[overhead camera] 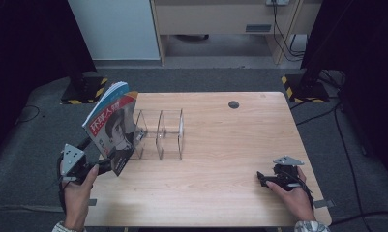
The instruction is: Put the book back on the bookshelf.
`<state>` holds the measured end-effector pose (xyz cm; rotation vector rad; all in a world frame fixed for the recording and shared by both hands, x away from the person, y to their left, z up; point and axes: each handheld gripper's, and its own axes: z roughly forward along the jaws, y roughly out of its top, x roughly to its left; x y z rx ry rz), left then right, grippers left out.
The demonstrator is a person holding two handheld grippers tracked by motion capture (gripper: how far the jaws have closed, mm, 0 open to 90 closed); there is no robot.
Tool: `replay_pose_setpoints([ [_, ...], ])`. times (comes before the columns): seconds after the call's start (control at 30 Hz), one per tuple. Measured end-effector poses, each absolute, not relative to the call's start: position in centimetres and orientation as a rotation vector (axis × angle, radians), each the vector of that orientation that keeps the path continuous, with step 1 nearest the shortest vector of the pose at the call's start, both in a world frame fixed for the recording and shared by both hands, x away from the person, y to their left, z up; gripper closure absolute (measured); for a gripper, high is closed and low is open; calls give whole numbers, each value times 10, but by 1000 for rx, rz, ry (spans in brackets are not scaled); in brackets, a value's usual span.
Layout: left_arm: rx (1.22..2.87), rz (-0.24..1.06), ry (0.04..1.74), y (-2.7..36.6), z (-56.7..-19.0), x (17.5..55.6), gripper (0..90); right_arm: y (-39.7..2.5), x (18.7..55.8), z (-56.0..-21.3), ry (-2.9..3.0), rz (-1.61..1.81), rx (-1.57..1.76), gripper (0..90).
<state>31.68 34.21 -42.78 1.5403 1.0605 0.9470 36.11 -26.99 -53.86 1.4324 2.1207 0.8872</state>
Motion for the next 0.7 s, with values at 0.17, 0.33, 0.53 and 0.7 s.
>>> replay_pose_setpoints([
  [0.17, 1560, 944, 1069, 341, -433, 313, 20, -270, 361, -539, 2120, 887, 1437, 45],
  [0.33, 1561, 936, 1068, 341, -434, 305, 23, -269, 361, -539, 2114, 887, 1445, 44],
  [0.53, 1560, 909, 1086, 342, -438, 299, 27, -269, 361, -539, 2113, 887, 1447, 44],
  [0.7, 1565, 896, 1081, 342, -439, 293, 28, -269, 361, -539, 2113, 887, 1446, 44],
])
